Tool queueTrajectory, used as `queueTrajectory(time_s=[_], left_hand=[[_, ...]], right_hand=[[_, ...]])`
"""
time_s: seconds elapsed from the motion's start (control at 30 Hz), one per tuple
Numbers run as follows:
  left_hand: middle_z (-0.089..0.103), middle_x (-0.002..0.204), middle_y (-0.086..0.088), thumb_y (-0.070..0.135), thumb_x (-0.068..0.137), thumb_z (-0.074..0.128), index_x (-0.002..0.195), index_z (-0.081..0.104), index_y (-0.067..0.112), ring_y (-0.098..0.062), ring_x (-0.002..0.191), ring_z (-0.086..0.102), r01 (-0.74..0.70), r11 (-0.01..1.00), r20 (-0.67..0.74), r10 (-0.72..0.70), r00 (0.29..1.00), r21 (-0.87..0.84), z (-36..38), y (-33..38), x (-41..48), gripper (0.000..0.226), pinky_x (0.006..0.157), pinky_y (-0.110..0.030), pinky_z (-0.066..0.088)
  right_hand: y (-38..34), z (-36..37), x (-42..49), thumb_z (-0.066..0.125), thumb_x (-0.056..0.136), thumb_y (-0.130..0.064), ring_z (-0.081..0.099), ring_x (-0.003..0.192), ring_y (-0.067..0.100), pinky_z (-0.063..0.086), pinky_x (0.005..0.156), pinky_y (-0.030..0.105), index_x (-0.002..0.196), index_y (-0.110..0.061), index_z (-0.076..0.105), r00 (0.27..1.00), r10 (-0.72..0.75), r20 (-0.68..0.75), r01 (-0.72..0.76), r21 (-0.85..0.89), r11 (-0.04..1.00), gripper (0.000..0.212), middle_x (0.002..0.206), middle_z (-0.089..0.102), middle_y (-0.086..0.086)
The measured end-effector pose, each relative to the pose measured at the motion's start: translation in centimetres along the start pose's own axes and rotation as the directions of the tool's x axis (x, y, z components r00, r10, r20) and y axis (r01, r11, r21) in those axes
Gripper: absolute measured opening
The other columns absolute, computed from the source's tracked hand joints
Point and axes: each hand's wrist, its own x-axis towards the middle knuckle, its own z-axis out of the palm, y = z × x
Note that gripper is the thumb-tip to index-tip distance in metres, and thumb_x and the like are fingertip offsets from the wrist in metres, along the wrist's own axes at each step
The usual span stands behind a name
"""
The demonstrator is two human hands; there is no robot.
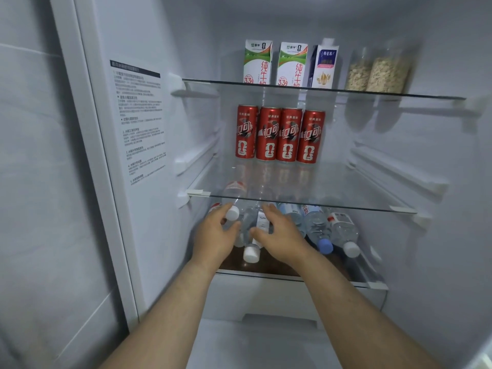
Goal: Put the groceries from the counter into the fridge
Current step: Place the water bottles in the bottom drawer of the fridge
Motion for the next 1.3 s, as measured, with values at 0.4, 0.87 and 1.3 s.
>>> queueTrajectory(time_s=[0.4, 0.87, 1.3], left_hand=[[0.06, 0.123, 0.012, 0.024, 0.098, 0.056, 0.136, 0.055, 0.029, -0.007, 0.107, 0.056, 0.008, 1.0, 0.001, -0.008, 1.0, 0.008, -0.4, 0.2, 0.2, 0.038, 0.083, -0.015, 0.042], [0.06, 0.134, 0.003, 0.028, 0.098, 0.056, 0.135, 0.057, 0.022, -0.015, 0.122, 0.056, 0.011, 0.998, -0.05, -0.014, 0.999, -0.062, 0.3, -0.2, 0.8, 0.037, 0.097, -0.024, 0.043], [0.06, 0.133, 0.005, 0.029, 0.098, 0.056, 0.135, 0.057, 0.023, -0.011, 0.119, 0.055, 0.014, 0.995, -0.061, -0.02, 0.998, -0.098, 0.3, -0.3, 0.9, 0.037, 0.093, -0.024, 0.041]], right_hand=[[0.6, -1.5, 2.3, 0.047, 0.102, -0.037, 0.048, 0.123, 0.012, 0.038, 0.098, 0.03, 0.134, -0.036, 0.051, 0.999, -0.031, -0.041, 0.037, 0.155, 0.987, 0.032, 0.134, 0.053, -0.011], [2.8, -0.2, 0.8, 0.069, 0.089, -0.04, 0.043, 0.138, 0.016, 0.038, 0.108, 0.036, 0.151, -0.037, 0.031, 0.997, -0.017, -0.07, 0.025, 0.118, 0.993, 0.073, 0.152, 0.042, -0.008], [2.0, -0.7, 2.9, 0.061, 0.094, -0.039, 0.051, 0.127, 0.02, 0.04, 0.093, 0.029, 0.146, -0.034, 0.039, 0.997, 0.001, -0.072, -0.001, -0.009, 1.0, 0.056, 0.142, 0.052, -0.001]])
